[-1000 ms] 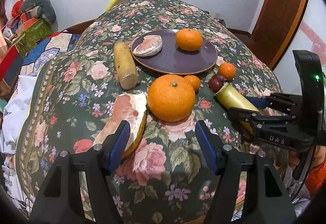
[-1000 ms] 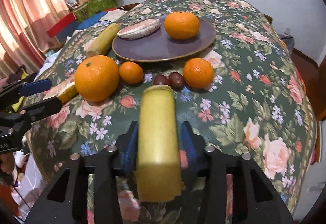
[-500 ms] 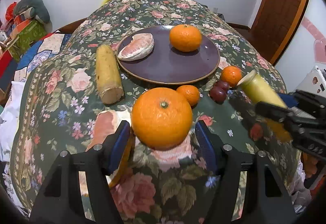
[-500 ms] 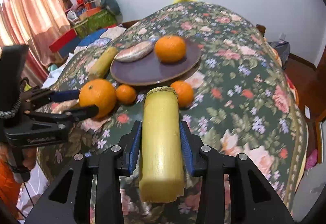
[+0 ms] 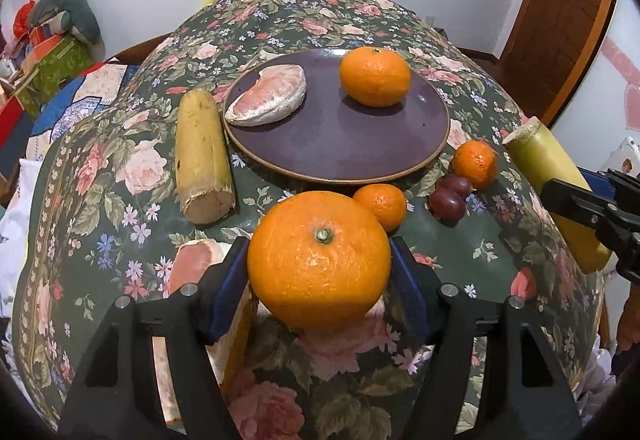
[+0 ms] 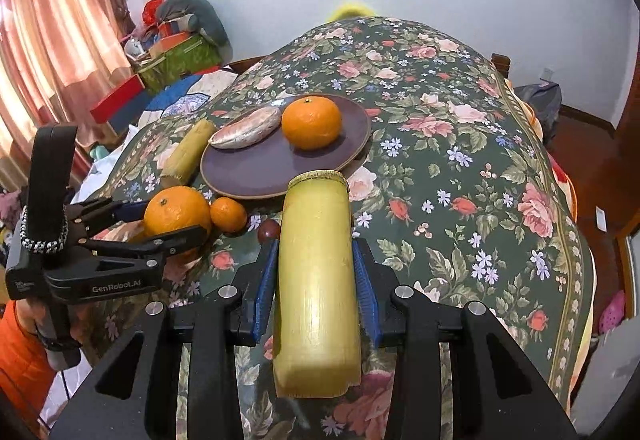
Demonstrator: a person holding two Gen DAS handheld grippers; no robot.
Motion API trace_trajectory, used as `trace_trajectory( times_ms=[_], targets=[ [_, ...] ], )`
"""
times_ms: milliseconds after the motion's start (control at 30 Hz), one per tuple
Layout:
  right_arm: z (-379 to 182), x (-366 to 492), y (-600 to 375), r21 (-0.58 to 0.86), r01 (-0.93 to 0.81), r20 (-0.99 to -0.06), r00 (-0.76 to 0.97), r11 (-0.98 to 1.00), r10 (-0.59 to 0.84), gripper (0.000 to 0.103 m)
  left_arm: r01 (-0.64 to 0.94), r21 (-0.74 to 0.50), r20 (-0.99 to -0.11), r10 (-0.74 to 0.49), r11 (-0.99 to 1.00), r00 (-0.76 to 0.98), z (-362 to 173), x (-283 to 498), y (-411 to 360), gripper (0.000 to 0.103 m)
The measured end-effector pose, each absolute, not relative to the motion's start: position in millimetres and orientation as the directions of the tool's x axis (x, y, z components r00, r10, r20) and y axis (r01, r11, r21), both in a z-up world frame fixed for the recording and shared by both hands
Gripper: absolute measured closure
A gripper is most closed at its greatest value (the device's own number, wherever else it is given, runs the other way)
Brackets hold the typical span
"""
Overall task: Organize fruits
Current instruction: 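Carry yellow cylinder onto the plate with right tool while left tool places the orange there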
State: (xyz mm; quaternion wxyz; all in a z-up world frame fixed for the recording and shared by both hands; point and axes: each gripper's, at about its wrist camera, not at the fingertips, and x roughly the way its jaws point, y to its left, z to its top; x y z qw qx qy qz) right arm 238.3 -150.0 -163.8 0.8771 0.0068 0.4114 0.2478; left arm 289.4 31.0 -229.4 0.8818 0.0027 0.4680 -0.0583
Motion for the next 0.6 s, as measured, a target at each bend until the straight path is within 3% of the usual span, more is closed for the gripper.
trace_trajectory(
  times_ms=[600],
  targets=[
    [-139.8, 272.2, -122.2, 0.22, -0.466, -0.663, 0.573, 0.857, 0.482, 0.069, 0.054, -0.09, -0.753, -0.103, 0.995, 0.65, -180.7, 293.3, 61.0, 0.036]
  ],
)
